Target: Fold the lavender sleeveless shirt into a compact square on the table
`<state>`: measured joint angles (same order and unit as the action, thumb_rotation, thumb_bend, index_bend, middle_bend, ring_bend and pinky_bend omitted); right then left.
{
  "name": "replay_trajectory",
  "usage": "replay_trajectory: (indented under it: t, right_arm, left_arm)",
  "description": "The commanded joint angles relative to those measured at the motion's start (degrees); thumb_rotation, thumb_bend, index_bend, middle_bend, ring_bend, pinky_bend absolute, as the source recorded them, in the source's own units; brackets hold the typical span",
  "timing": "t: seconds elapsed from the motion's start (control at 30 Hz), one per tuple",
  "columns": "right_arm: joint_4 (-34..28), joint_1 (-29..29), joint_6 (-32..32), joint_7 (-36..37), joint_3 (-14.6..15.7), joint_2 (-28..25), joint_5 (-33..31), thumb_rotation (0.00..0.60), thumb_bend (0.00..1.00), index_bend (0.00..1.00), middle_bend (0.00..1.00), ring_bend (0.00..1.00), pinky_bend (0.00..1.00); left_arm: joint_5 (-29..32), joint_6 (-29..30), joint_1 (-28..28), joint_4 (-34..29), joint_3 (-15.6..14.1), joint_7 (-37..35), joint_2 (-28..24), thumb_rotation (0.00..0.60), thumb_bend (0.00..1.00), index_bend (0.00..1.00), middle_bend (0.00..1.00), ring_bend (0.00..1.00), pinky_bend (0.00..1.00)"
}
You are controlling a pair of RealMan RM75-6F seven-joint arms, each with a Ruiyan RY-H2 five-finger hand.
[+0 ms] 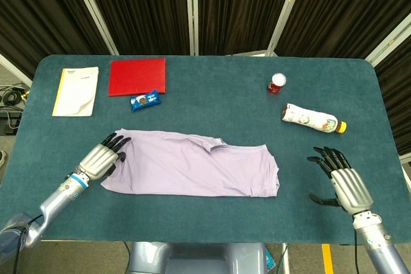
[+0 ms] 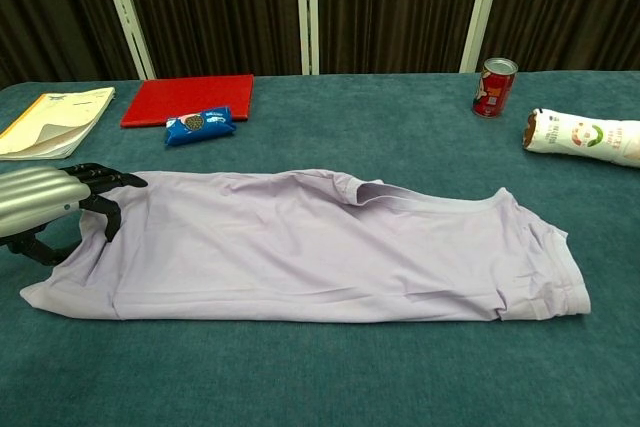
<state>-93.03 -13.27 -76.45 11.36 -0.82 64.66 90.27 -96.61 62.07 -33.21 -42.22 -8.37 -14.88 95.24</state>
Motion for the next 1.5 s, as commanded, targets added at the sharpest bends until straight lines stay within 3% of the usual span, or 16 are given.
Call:
replay_trajectory:
  t: [0.03,0.43,0.97,1.33,1.5]
  right_arm:
    - [0.0,0.0,0.0,0.0,0.0,0.0,0.0,0.600,0.01,0.25,0.08,0.00,0.00]
    - [0.0,0.0,0.0,0.0,0.0,-0.1,0.0,0.600,0.01,0.25,0.08,0.00,0.00]
    - [0.0,0.0,0.0,0.0,0.0,0.0,0.1,0.600,0.01,0.25,0.08,0.00,0.00]
    - [0.0,-0.1,0.3,-0.3,0.2,0.2,0.1,0.600,0.01,0.25,0.09,0.00,0.00]
    - [-0.2,0.0,0.1,-0.4,0.2,0.1,0.2,0.600,0.01,0.25,0.09,0.00,0.00]
  left_arm:
    - [-0.1,0.1,-0.1,-0.2,0.0,0.0,-0.2,0.600,0.58,0.48,0.00,0.00,0.00]
    - [0.3,0.1,-0.3,-0.9,0.3,0.2,-0.4,0.600,0.61,0.55,0.00,0.00,0.00]
    - [0.3,1.6,0.6,-0.1,0.1,0.0,-1.0,0.600,0.61,0.73,0.00,0.00,0.00]
    - [1.7,4.4,4.4,0.2,-0.4,-2.1,-5.6,0.600,0.62,0.78,0.00,0.00,0.00]
    - [3.4,4.7,7.2,3.7,-0.4,-4.5,-6.5,0.600,0.63,0.79,0.00,0.00,0.00]
